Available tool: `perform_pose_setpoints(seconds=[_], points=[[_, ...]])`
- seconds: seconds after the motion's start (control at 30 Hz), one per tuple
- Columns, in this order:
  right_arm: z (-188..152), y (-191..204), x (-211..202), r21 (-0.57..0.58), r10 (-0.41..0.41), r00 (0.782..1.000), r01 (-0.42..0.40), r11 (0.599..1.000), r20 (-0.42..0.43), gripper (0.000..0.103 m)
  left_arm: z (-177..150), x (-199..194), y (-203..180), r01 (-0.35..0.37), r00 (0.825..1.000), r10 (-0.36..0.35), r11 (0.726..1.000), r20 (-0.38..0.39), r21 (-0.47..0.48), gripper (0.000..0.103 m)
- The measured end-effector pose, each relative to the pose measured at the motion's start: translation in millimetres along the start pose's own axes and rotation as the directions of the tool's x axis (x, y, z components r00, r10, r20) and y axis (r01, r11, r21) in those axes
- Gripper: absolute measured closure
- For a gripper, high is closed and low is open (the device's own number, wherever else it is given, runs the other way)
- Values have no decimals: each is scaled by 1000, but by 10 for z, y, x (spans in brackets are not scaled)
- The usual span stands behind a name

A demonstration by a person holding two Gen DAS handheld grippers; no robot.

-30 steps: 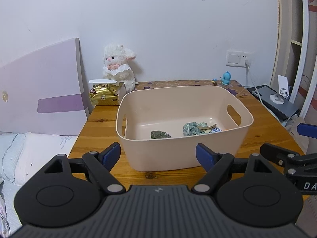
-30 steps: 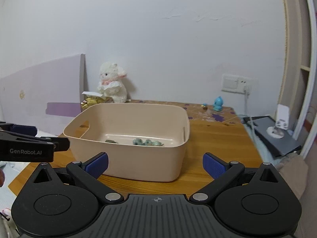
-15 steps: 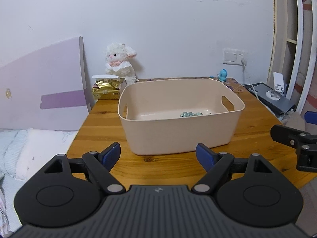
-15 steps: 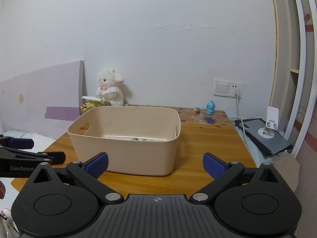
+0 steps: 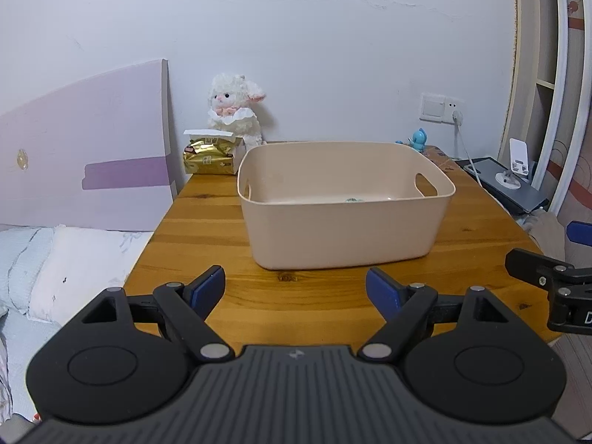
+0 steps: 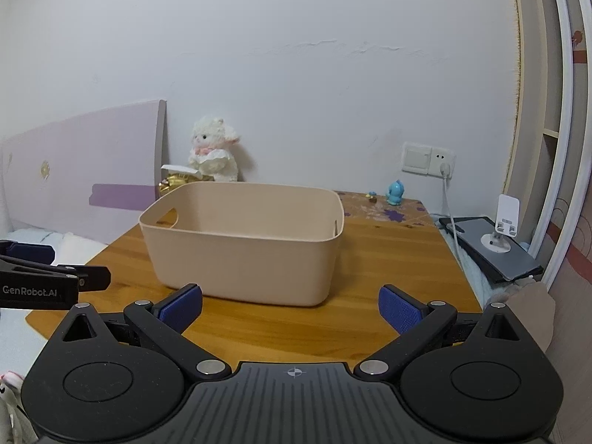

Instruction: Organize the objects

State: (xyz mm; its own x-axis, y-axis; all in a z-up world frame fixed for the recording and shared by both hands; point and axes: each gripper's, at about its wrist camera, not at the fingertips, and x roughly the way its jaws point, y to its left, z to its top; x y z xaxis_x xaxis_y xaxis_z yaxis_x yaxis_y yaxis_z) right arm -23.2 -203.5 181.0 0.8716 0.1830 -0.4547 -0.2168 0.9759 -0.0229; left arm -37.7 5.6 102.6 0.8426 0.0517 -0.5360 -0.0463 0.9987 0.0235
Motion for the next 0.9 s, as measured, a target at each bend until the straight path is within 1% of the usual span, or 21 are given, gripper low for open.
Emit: perform_pose_setpoints(seconds=[0.23, 0.47, 0.63, 0.7, 0.77, 0.9], points=[[-103, 32, -32, 0, 18, 999, -18, 1000, -40, 0, -75, -62, -52, 21, 1000, -21, 1000, -5, 18, 19], [-125, 2, -51, 13, 20, 998, -20, 1000, -55, 0, -138, -59, -121, 48, 999, -47, 998, -26, 37, 19], [-147, -27, -32, 22, 30, 997, -29, 999, -67, 0, -145, -52, -134, 50, 998, -48, 998, -32, 44, 19], [-149, -41, -8, 27, 29, 997, -28, 999, -73, 0, -140, -52, -138, 52, 998, -51, 998, -29, 48, 17], [-153, -48, 18, 31, 30, 996, -28, 999, -81, 0, -135, -51, -140, 50, 998, -49, 998, -28, 48, 14], [-159, -64, 78, 32, 33, 995, -30, 999, -94, 0, -117, -24, -119, 47, 998, -45, 998, -33, 41, 14]])
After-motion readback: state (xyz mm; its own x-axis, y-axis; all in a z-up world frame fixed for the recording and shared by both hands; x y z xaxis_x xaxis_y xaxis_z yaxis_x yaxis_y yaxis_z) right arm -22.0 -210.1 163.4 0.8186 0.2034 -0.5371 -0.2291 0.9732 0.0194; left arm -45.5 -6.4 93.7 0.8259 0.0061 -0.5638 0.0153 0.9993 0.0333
